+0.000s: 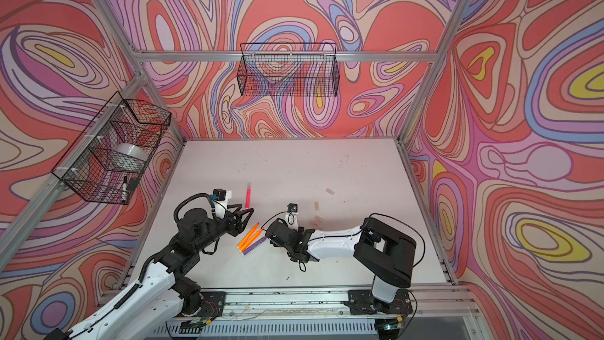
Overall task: Insert pens into pen caps
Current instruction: Rotate the pen at the center of the table.
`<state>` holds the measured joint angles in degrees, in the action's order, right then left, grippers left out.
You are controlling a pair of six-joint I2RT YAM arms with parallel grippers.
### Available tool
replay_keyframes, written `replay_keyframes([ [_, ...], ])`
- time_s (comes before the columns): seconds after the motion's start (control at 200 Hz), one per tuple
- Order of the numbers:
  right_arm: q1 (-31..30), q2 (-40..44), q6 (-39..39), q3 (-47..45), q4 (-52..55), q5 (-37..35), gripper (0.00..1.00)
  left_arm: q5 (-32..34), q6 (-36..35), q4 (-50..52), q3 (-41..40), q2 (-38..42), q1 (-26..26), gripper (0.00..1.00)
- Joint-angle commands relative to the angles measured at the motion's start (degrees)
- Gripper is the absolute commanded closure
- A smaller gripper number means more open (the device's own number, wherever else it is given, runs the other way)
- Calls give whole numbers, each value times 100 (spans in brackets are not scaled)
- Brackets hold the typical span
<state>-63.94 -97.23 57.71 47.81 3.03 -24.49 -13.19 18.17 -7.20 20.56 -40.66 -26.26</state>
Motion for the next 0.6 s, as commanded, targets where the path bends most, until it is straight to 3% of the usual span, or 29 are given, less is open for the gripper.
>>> replay_keyframes([
  [0.0, -29, -42, 65, -67, 51, 85, 22, 64, -78, 105, 27, 91, 16, 39],
  [0.345, 245, -703, -209, 379, -92, 373, 21, 49, -66, 144, -10, 181, 12, 39],
  [0.596, 360, -1041, -510, 868, 306, 190, 21, 21, -60, 149, 8, 186, 15, 39],
])
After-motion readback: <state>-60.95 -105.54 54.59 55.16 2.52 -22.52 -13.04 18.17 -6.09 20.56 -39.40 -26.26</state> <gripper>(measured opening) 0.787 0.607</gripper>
